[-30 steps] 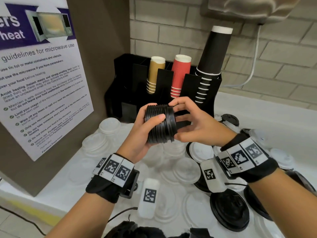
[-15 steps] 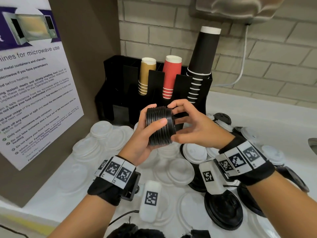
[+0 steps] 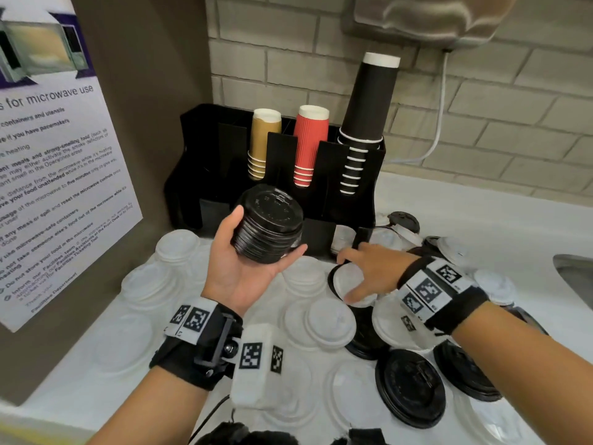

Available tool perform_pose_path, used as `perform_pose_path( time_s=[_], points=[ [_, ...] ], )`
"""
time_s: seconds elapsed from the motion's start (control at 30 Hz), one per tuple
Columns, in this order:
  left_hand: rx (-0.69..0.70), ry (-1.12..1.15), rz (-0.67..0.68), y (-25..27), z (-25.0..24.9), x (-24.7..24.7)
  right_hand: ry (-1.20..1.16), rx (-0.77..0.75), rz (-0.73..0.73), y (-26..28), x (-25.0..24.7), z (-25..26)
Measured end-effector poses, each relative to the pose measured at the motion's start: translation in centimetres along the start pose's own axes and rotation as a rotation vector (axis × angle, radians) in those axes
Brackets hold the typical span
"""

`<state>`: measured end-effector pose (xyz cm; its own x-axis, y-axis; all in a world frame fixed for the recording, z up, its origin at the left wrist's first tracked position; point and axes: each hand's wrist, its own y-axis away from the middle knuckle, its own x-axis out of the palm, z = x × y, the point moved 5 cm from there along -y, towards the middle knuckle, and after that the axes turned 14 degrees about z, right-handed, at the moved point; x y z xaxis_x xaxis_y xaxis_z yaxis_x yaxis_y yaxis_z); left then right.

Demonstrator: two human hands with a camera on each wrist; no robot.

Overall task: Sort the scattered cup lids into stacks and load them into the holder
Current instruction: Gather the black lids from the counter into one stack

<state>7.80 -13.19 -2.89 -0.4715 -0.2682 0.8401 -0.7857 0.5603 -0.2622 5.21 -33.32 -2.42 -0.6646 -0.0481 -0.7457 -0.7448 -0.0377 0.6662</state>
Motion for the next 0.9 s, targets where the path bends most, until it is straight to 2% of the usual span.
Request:
perform_pose_path(
  time_s=[0.2, 0.3, 0.4, 0.53, 0.7, 0.77, 0.9],
  points=[
    [0.001, 0.08, -0.011, 0.3, -0.7, -0.4, -0.008, 0.023, 0.056, -0.7, 0.6, 0.3],
    [0.013, 0.103, -0.047, 0.5, -1.1, -0.8, -0.027, -0.028, 0.063, 0.1, -0.2, 1.0],
    [0.064, 0.088, -0.05, 0.8, -2.0, -1.1, -0.024, -0.13, -0.002, 0.9, -2.2, 2.4],
    [0.102, 0.029, -0.071, 1.1, -2.7, -1.0, -0.153, -0.323, -0.12, 1.5, -4.4, 4.8],
    [0.084, 0.005, -0.1, 1.6, -2.7, -1.0, -0.159, -0.356, -0.277, 2.9, -4.9, 5.2],
    [0.078, 0.029, -0.1, 1.8, -2.4, -0.8, -0.093, -0.332, -0.232, 3.6, -4.0, 4.7],
    [0.073, -0.014, -0.105, 1.9, -1.8, -0.6, 0.133, -0.125, 0.042, 3.5, 0.0, 3.1]
  ],
)
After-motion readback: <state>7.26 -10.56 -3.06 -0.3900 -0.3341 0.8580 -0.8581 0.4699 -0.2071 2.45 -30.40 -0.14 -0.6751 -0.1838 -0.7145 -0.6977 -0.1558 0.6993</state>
